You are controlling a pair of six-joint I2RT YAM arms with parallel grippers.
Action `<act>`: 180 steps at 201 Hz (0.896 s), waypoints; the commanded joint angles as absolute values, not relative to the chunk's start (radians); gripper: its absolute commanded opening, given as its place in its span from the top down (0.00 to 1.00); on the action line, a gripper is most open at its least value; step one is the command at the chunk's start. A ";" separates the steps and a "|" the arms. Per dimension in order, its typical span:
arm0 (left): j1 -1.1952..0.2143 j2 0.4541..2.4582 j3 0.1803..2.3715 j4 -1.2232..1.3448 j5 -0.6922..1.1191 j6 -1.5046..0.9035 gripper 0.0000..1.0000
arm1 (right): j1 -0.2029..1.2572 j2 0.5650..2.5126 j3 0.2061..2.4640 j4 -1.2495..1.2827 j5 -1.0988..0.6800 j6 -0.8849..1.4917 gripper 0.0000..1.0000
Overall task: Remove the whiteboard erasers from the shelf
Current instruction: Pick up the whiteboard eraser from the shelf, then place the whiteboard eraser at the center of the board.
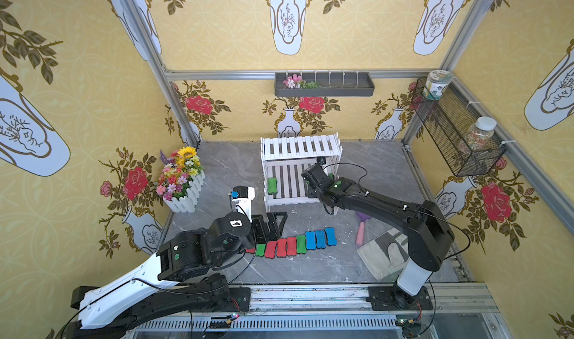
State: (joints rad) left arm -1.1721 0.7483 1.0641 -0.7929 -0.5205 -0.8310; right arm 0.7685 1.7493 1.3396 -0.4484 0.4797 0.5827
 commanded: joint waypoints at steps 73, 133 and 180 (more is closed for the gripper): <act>-1.172 0.751 1.072 -0.784 -0.528 -0.828 0.01 | 0.806 1.589 1.321 -0.394 0.333 0.567 0.59; -1.172 0.747 1.070 -0.796 -0.532 -0.834 0.00 | 0.892 1.289 1.095 -0.467 0.352 0.670 0.60; -1.171 0.742 1.062 -0.791 -0.540 -0.836 0.01 | 0.999 1.083 0.894 -0.666 0.475 0.846 0.60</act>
State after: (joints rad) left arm -1.1721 0.7452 1.0710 -0.8017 -0.5282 -0.8383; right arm 0.9794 1.1461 0.9810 -0.5514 0.4019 0.7158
